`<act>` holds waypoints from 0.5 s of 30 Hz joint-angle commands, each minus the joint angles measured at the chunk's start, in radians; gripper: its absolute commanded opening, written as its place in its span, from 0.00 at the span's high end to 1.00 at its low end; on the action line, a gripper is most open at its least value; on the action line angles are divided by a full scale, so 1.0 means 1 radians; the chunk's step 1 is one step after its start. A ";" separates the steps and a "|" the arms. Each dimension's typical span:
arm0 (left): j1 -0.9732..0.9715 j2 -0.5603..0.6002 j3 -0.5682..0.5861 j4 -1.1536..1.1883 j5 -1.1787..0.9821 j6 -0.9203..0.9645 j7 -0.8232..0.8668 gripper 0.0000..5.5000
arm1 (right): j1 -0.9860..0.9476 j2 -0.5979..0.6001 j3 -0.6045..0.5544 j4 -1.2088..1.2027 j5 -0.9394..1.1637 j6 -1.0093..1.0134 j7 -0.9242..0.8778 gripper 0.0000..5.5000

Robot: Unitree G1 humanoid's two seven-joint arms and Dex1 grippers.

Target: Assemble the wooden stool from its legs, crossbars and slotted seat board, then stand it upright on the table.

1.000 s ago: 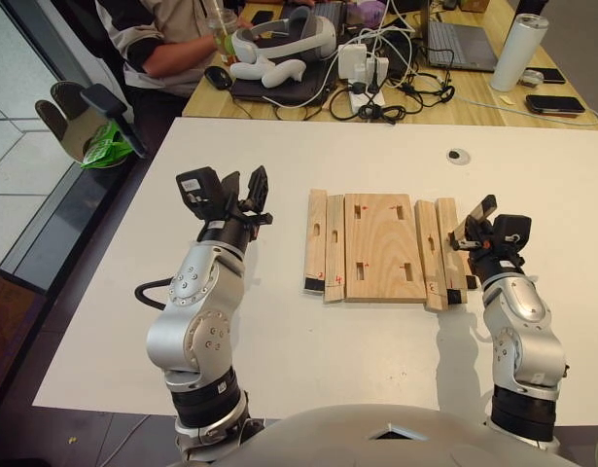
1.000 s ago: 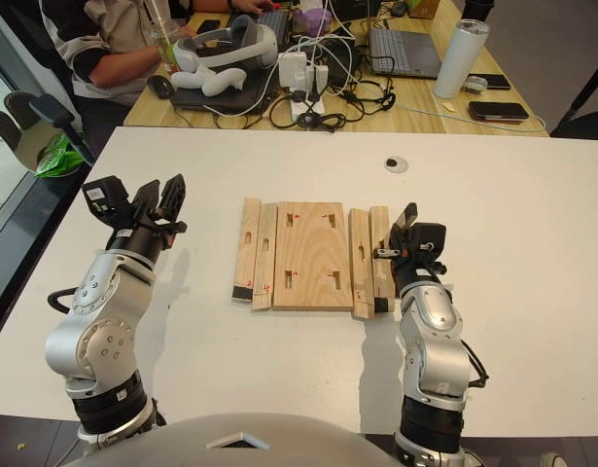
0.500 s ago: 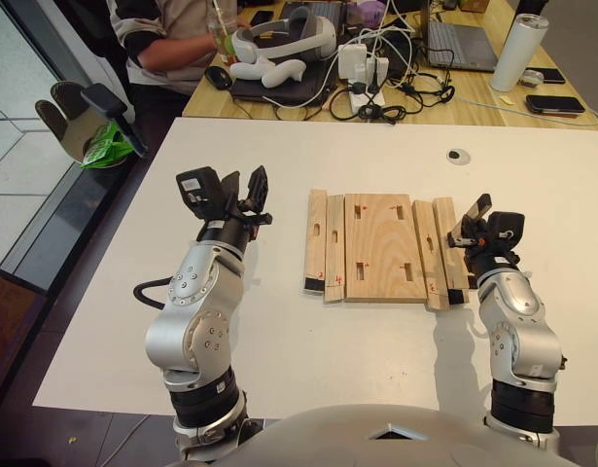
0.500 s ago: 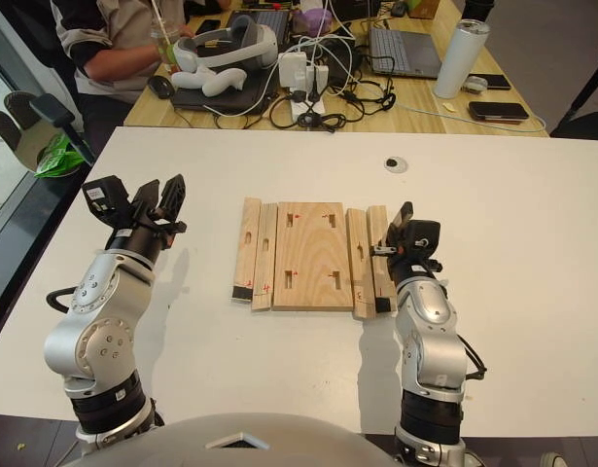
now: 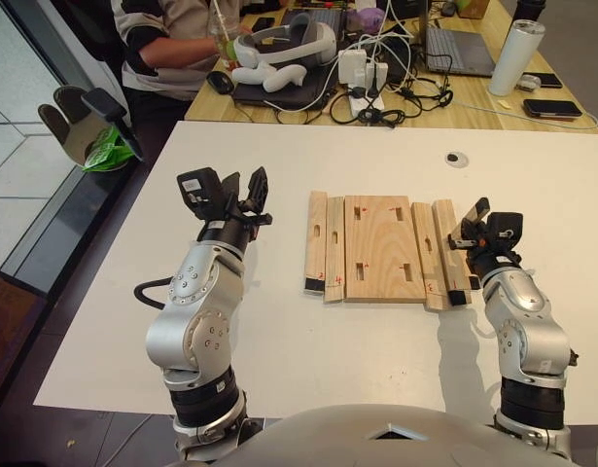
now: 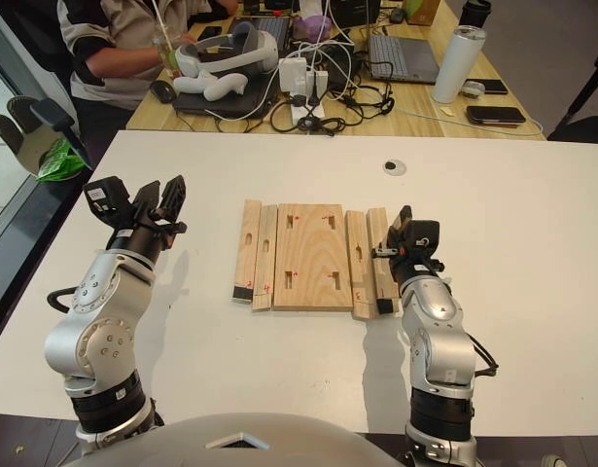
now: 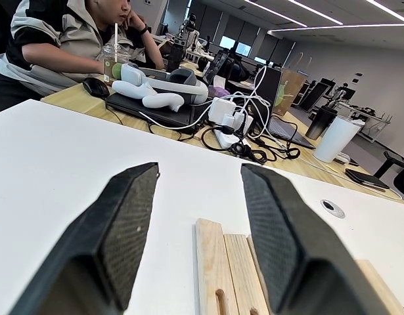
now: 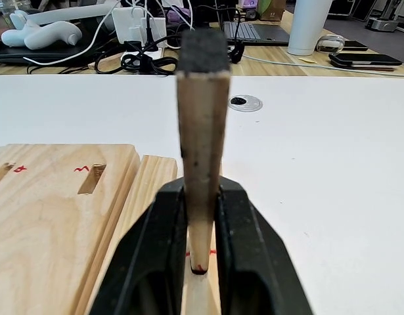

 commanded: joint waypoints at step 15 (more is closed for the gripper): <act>-0.057 0.020 0.006 0.044 -0.001 -0.025 -0.001 0.58 | -0.222 -0.046 -0.029 0.057 0.006 -0.005 -0.030 0.93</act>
